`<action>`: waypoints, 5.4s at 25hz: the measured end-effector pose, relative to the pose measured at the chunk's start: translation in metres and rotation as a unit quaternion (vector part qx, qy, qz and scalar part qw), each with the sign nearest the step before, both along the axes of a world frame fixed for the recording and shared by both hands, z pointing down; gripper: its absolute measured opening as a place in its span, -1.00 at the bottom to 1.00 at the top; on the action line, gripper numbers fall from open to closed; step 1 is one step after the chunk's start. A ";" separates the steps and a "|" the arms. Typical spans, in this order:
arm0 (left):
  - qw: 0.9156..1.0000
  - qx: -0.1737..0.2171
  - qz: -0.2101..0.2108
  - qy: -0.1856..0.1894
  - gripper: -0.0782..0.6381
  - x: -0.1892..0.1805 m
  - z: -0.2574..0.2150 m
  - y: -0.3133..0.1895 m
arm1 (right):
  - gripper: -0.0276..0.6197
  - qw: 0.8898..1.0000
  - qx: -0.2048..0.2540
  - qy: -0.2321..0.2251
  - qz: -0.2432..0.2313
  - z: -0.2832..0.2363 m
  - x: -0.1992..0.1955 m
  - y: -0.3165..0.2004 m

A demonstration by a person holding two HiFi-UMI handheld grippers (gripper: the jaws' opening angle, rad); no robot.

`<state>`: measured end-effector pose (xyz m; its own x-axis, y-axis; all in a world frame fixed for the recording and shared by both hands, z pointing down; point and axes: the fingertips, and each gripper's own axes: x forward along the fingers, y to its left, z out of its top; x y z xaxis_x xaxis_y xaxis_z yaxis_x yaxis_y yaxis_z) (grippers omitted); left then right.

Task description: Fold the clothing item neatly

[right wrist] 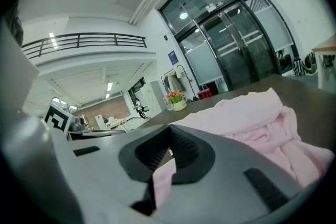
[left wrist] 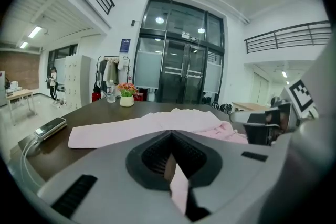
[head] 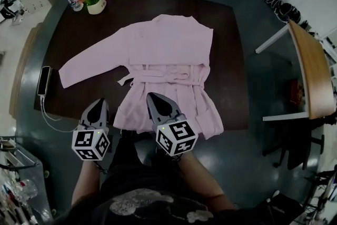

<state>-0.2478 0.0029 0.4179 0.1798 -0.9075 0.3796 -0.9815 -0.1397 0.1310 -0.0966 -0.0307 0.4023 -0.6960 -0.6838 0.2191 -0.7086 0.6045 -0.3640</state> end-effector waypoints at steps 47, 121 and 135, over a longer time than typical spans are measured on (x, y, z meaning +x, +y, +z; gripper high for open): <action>0.998 -0.053 -0.010 0.015 -0.76 -0.382 0.079 -0.034 | -0.69 0.922 -0.049 0.344 -0.173 0.170 -0.465 -0.020; 0.990 0.000 0.129 -0.056 -0.76 0.092 0.020 -0.156 | -0.80 0.948 0.001 0.189 0.256 0.061 0.268 -0.200; 0.991 0.003 0.122 -0.048 -0.76 0.083 0.017 -0.161 | -0.68 0.966 0.006 0.245 0.088 0.057 0.204 -0.211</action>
<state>-0.1649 -0.1584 0.4354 0.3571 -0.8439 0.4003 -0.9266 -0.3740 0.0380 0.1074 -0.2418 0.4597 -0.3838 -0.7867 0.4835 -0.8860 0.4613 0.0473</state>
